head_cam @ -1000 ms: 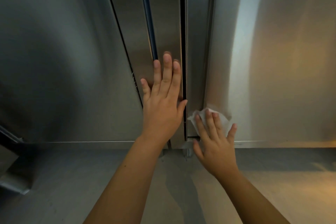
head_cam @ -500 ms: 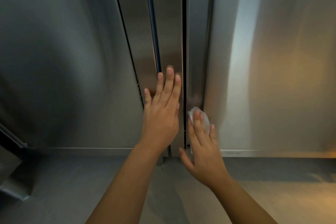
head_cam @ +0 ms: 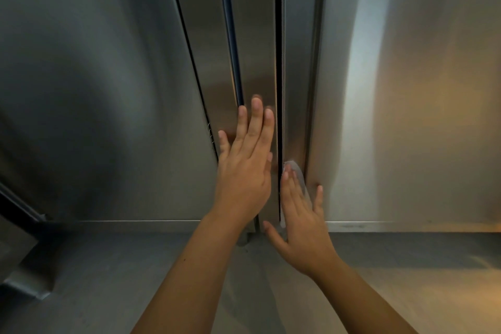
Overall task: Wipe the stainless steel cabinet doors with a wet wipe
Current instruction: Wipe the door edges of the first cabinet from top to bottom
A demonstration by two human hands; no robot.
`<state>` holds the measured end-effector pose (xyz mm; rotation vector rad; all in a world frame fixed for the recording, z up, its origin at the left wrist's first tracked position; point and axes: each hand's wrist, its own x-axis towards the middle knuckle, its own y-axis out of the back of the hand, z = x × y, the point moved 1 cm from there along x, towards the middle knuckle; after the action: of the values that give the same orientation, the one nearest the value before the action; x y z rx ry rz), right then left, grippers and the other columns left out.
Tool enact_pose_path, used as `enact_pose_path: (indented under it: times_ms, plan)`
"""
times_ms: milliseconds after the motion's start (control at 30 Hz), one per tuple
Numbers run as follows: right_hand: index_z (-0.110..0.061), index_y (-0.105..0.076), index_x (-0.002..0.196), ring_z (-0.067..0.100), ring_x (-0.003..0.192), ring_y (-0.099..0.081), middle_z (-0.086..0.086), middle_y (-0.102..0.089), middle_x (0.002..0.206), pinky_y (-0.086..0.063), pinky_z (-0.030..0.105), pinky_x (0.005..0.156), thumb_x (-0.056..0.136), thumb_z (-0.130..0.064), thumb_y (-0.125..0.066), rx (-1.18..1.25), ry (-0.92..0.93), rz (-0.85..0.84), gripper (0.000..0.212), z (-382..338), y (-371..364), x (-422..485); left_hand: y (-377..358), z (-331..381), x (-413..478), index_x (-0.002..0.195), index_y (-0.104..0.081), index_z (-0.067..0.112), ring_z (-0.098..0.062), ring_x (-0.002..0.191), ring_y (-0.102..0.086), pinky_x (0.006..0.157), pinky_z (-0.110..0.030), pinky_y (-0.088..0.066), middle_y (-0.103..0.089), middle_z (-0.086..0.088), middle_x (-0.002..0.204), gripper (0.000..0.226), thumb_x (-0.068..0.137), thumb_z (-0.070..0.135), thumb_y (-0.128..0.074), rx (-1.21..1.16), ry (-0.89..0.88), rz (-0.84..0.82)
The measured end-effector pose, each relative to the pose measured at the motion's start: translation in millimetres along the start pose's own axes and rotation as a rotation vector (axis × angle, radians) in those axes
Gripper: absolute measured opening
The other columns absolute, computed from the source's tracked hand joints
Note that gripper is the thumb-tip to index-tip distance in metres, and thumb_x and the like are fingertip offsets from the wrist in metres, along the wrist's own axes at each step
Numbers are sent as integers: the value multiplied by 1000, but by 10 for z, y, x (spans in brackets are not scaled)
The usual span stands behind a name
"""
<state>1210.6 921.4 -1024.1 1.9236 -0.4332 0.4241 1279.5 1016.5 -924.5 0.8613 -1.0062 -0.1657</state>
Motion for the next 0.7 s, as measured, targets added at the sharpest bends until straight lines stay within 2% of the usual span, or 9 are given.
enact_pose_path:
  times_ms: [100,200,300,367,533,633,700]
  plan:
    - [-13,17,147,11,143,9,3,12,156,18,40,111,89,-52,-37,47,-25,-58,88,-16,-122,-100,-2,5,5,142,2,15,-1,135,26,105,-42,19,13,6,148,68,92,2,-43,0,6,0]
    - [-15,31,139,7,139,22,-5,30,151,17,46,112,88,-59,-28,32,-60,-218,90,110,-304,-310,-1,17,1,142,3,18,-1,135,25,105,-39,21,15,8,148,70,92,0,-43,-15,9,-3]
    - [-16,40,133,2,135,30,-11,41,143,10,51,113,90,-57,-34,69,-73,-342,94,224,-401,-441,2,18,0,142,3,19,-1,135,25,105,-38,21,15,9,148,70,92,0,-42,-26,10,-5]
    - [-18,39,133,2,136,28,-12,39,145,11,47,114,89,-55,-37,160,-77,-309,95,180,-377,-407,-1,20,1,142,3,19,-1,136,25,105,-38,21,14,8,148,70,92,0,-43,-28,10,-3]
    - [-26,29,140,7,141,17,-13,27,152,8,34,113,87,-53,-40,376,-66,-63,91,-107,-227,-147,-10,21,2,142,2,19,-1,136,24,105,-37,22,14,8,148,70,91,1,-42,-38,12,3]
    - [-20,21,143,11,143,14,-7,24,153,-3,40,117,89,-45,-47,431,-74,-26,90,-160,-233,-145,-23,27,1,142,2,18,-1,136,24,105,-43,19,14,8,148,69,91,2,-42,-44,16,15]
    - [-20,21,142,9,142,16,-8,27,152,-7,44,118,89,-41,-50,426,-87,-91,91,-98,-283,-233,-27,29,1,142,1,17,-1,136,25,105,-45,18,14,8,148,68,92,2,-42,-49,15,21]
